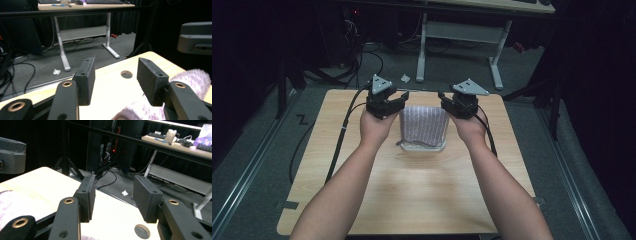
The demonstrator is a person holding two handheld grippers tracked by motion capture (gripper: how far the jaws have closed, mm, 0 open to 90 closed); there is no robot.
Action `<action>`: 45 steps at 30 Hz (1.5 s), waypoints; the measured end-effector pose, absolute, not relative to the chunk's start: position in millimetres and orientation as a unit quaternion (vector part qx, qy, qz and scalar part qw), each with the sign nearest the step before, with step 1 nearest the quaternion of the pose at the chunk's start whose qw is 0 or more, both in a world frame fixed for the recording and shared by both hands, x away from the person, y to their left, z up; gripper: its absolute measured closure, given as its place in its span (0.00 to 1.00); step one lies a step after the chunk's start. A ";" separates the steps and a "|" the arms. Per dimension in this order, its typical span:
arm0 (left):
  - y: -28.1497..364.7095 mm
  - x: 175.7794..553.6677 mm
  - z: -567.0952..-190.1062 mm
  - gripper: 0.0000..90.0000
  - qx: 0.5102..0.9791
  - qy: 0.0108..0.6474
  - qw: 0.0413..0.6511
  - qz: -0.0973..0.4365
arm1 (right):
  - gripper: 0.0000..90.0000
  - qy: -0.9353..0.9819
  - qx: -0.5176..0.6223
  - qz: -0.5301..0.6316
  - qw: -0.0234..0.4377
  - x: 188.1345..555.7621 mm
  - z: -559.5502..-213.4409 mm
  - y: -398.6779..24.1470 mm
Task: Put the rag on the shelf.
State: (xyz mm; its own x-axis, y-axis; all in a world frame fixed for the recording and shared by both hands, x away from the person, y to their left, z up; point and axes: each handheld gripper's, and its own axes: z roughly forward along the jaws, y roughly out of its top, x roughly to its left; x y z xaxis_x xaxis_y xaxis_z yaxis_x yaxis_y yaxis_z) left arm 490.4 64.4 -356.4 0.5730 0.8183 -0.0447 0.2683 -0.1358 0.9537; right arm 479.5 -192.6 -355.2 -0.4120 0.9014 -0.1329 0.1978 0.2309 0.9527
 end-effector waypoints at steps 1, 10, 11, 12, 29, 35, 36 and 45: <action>65.4 488.1 -356.3 0.54 0.709 0.384 0.532 0.259 | 0.58 0.692 0.397 0.478 0.369 476.7 -354.8 -193.8; 92.9 448.2 -360.3 0.53 0.691 0.385 0.561 0.242 | 0.56 0.695 0.378 0.482 0.376 445.7 -354.0 -202.5; 92.9 448.2 -360.3 0.53 0.691 0.385 0.561 0.242 | 0.55 0.696 0.376 0.482 0.377 441.2 -355.1 -203.6; 99.6 437.5 -365.6 0.53 0.694 0.385 0.557 0.245 | 0.55 0.697 0.373 0.482 0.378 436.5 -356.6 -204.9; 138.1 385.9 -390.5 0.50 0.709 0.378 0.551 0.224 | 0.52 0.718 0.367 0.465 0.365 391.3 -385.6 -217.7; 143.7 382.0 -406.2 0.48 0.720 0.385 0.539 0.207 | 0.50 0.730 0.358 0.457 0.359 382.4 -395.9 -216.5; 143.7 382.0 -406.2 0.48 0.720 0.385 0.539 0.207 | 0.50 0.736 0.361 0.450 0.353 381.6 -398.3 -216.2; 135.7 383.2 -444.4 0.39 0.764 0.383 0.491 0.171 | 0.44 0.768 0.381 0.417 0.302 373.3 -424.3 -226.1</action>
